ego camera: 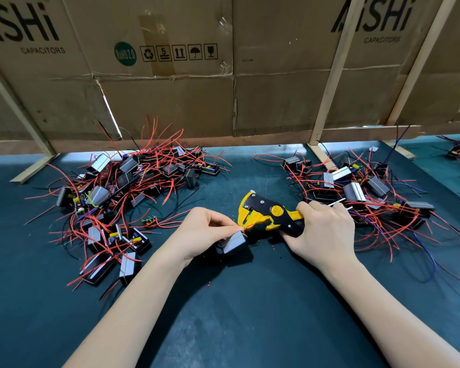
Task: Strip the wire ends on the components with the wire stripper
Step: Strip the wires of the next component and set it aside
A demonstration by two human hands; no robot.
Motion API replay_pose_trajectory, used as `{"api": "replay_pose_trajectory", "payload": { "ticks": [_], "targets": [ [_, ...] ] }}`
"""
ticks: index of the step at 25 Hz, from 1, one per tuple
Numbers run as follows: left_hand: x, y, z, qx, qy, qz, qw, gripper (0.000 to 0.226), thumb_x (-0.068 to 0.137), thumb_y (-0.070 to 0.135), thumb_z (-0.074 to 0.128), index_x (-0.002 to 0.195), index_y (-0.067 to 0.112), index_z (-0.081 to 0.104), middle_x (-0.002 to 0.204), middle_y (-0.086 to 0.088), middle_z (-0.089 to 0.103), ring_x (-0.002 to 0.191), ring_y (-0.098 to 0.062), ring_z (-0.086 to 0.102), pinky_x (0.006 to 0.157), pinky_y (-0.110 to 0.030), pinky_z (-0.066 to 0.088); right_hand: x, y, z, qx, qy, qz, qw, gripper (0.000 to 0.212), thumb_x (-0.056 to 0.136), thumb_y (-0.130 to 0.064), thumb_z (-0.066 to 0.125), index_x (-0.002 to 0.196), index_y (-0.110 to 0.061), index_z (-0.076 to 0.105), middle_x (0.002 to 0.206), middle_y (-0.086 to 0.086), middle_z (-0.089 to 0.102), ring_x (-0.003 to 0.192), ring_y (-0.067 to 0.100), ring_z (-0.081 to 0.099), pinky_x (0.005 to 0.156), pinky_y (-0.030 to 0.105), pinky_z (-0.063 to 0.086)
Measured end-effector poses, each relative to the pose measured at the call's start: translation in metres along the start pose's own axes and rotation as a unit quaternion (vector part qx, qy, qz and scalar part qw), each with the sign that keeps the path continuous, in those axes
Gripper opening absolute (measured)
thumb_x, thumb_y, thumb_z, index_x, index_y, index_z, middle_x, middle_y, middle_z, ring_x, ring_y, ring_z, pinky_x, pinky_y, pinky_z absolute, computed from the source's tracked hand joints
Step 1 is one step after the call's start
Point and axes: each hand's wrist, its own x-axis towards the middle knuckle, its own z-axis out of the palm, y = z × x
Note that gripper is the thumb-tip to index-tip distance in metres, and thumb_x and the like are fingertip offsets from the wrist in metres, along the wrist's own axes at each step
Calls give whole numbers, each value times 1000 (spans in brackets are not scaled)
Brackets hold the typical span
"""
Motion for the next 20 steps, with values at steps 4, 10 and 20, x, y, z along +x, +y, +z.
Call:
{"api": "replay_pose_trajectory", "payload": {
  "ticks": [4,10,20],
  "targets": [
    [-1,2,-2,-4,-3,-2,1000,8,83,13,76,79,6,79,70,-1,73,64,-11,57,58,-14,45,-1,-3,0,8,-19,7,1000,49,44,-40,91,55,-11,54,50,4,53,44,29,53,53,29,38],
    [-3,5,-4,-16,-20,14,1000,8,81,15,77,74,13,79,74,-8,73,64,-11,58,60,-16,47,-3,-3,-4,18,-8,34,999,49,42,-34,94,48,-11,50,42,5,50,37,29,52,48,22,25],
    [-8,15,-26,6,-75,78,994,14,86,3,69,75,12,73,77,-10,66,64,-10,52,60,-13,43,-1,6,5,-10,-7,40,999,52,56,-51,83,82,-10,62,75,6,60,71,32,57,69,39,41]
  ]
}}
